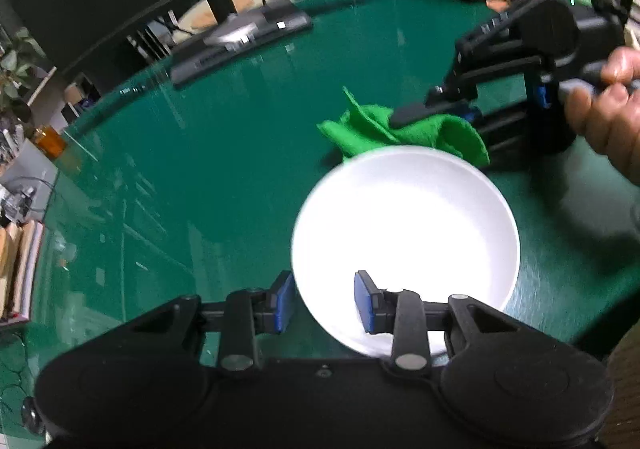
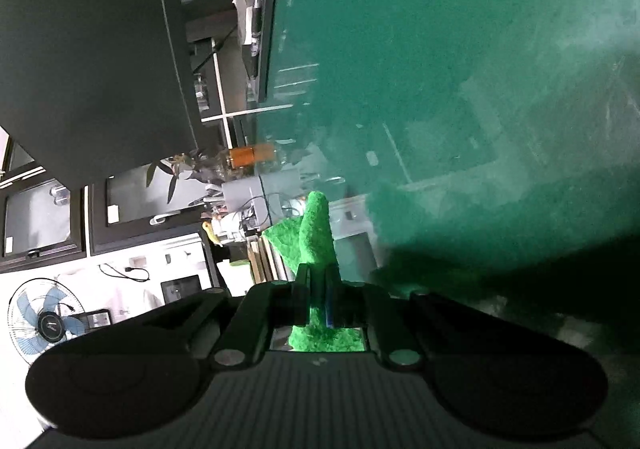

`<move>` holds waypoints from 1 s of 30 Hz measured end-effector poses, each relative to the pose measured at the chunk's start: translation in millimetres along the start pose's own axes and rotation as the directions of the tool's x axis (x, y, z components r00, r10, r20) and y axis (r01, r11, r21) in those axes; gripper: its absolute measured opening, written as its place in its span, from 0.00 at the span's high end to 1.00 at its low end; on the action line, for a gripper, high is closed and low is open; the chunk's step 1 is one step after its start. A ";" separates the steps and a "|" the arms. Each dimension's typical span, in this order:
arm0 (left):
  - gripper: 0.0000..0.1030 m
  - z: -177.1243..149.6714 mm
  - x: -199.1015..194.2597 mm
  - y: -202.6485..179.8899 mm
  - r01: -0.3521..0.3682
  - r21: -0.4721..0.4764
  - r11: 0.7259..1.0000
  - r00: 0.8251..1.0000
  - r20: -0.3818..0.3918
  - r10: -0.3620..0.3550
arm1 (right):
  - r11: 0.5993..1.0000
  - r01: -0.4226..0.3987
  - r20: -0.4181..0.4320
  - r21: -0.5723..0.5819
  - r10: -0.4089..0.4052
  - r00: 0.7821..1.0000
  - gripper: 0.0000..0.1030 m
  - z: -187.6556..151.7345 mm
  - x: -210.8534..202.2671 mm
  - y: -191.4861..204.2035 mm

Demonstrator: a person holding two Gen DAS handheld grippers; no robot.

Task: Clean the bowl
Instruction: 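Rub the cloth back and forth over the bowl rim with the right tool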

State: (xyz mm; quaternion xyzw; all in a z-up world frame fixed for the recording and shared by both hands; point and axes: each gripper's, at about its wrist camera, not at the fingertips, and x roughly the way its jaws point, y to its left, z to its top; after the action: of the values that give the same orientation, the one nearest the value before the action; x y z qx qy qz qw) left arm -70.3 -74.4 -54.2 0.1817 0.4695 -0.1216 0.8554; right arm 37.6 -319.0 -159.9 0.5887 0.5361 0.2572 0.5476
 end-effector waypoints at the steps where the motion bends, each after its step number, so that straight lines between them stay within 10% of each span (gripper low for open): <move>1: 0.72 1.5 1.4 -0.1 -0.002 0.009 1.000 1.000 0.004 0.002 | 1.000 0.005 -0.005 0.001 -0.005 1.000 0.93 0.1 0.9 -0.9; 30: 0.66 17.8 18.5 5.8 -0.006 0.126 0.992 0.997 0.071 -0.003 | 0.983 -0.056 -0.004 0.176 0.057 0.998 0.90 -26.0 -15.7 -31.1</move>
State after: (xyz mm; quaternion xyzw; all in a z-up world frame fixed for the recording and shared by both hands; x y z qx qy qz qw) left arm -44.7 -77.4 -60.0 0.2316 0.4300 -0.1567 0.8584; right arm -1.1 -329.2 -177.1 0.6485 0.5423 0.2270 0.4836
